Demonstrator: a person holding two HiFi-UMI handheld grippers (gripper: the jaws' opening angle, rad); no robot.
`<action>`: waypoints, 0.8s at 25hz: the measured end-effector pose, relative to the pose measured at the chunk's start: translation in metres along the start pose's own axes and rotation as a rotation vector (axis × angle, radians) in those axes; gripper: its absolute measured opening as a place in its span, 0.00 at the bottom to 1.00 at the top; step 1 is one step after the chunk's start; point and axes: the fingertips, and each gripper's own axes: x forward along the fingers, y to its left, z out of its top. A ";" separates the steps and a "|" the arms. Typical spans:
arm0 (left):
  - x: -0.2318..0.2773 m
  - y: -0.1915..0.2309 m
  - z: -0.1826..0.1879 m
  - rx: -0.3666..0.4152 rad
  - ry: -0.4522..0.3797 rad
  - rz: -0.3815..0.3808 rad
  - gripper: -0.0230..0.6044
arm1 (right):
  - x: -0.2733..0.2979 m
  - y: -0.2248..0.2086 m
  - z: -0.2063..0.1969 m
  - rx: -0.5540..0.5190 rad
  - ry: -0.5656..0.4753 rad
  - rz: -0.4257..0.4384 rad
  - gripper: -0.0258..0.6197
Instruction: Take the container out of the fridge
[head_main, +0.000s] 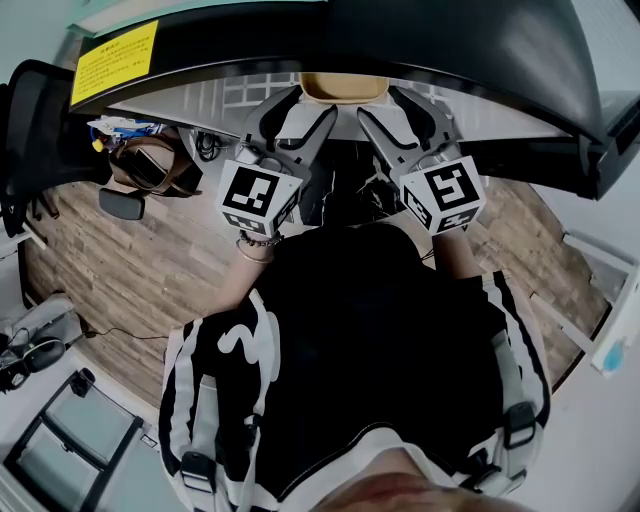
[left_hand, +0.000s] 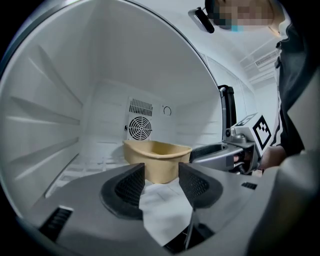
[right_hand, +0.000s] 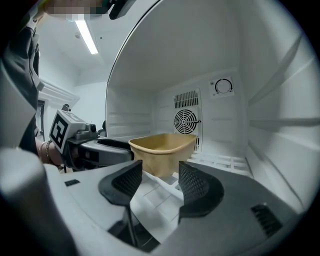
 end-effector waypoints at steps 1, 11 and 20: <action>0.001 0.000 -0.001 -0.002 0.004 -0.002 0.36 | 0.000 0.000 0.000 -0.004 0.002 0.002 0.37; 0.006 0.002 0.002 -0.001 -0.003 -0.003 0.36 | 0.007 0.002 0.004 -0.008 0.037 -0.011 0.37; 0.006 0.004 0.001 -0.007 0.011 -0.001 0.36 | 0.011 0.000 0.004 -0.031 0.054 -0.056 0.37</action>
